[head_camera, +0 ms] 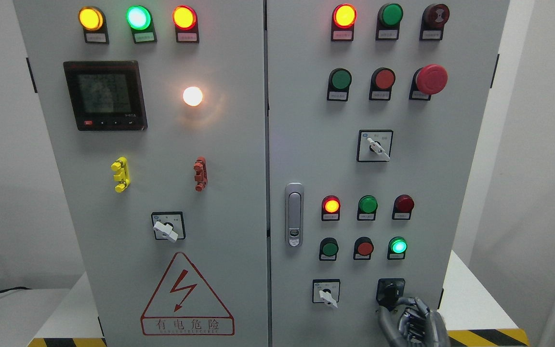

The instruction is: Trip black knob to open circuit

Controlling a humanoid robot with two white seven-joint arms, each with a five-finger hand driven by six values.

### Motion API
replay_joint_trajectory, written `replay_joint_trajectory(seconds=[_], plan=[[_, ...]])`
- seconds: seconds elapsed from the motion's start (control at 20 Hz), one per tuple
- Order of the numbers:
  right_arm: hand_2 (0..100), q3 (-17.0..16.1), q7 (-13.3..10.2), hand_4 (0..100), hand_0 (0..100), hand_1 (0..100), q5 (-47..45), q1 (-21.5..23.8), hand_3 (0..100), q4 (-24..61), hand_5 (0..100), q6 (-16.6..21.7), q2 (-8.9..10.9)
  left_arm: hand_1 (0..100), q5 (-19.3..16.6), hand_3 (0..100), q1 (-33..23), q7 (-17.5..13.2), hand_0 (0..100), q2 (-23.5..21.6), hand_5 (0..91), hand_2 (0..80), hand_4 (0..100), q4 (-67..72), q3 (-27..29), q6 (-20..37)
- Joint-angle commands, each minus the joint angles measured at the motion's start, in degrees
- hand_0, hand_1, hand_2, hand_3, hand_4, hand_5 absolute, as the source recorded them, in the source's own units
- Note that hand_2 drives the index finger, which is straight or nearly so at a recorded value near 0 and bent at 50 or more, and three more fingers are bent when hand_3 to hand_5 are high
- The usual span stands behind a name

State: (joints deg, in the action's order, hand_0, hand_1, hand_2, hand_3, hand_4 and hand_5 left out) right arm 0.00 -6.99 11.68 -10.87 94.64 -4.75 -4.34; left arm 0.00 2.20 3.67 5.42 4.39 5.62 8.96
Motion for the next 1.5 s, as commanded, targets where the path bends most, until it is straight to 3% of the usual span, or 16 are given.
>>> replay_joint_trajectory(seconds=[0.0,1.45], plan=[[45,-0.79,-0.30,100,38,73,0.01,-0.03,92,-0.07,100,0.36,0.12,39,0.26,0,0.00,0.02,12,-0.06,0.0,0.0,0,0.00,0.00,0.00],[45,-1.85,-0.30,100,38,74,2.64,-0.03,91,-0.42,100,0.62,0.38,39,0.26,0,0.00,0.02,12,0.03,0.0,0.0,0,0.00,0.00,0.00]])
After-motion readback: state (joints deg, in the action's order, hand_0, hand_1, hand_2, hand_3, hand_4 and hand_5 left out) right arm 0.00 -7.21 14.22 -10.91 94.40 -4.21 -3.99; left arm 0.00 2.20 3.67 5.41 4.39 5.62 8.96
